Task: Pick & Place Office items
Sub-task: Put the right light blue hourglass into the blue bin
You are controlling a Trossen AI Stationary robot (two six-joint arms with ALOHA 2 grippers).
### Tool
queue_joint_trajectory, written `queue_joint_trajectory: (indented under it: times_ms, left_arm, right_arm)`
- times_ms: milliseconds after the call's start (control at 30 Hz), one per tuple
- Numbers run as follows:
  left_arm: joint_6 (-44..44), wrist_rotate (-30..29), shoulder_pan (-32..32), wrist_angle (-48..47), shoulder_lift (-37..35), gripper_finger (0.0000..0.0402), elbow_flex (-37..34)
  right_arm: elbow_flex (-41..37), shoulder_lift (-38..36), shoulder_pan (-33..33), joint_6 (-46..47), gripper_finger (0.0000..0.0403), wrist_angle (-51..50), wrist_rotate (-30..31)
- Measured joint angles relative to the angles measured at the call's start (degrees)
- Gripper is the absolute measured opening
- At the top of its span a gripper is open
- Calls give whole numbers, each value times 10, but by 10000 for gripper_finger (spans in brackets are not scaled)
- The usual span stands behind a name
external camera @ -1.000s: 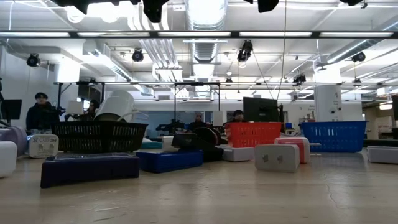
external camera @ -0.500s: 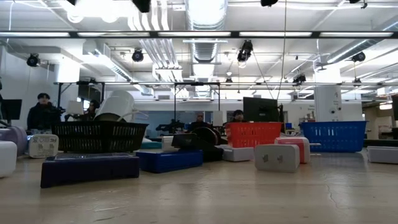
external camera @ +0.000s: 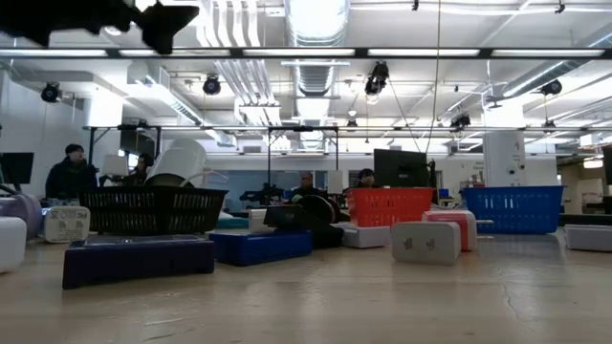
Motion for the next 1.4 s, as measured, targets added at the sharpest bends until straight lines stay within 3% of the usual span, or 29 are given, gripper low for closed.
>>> queue_joint_trajectory:
  times_ms: [333, 433, 567, 733, 867, 967, 1100, 1400]
  left_arm:
    - [8, -9, 1, 58, -44, 19, -125]
    - [10, -9, 1, 77, -44, 17, -142]
    - [11, -9, 1, 90, -44, 29, -156]
    - [11, -10, 1, 90, -43, 27, -156]
    - [11, -10, 0, 90, -43, 25, -156]
    - [11, -10, 0, 90, -43, 27, -156]
    - [11, -10, 0, 90, -43, 27, -156]
    - [16, -10, 0, 85, -43, 25, -156]
  right_arm:
    - [5, -83, 0, 155, 194, -165, 2]
    - [34, -109, 2, 231, 194, -296, 42]
    - [123, -112, 1, 383, 194, -560, 79]
    - [244, -47, 0, 568, 194, -892, 74]
    - [320, 8, -5, 654, 194, -1069, 52]
    - [355, 32, -25, 661, 194, -1125, -4]
    - [368, 39, -85, 607, 194, -1128, -87]
    - [307, 23, -277, 484, 194, -1093, -177]
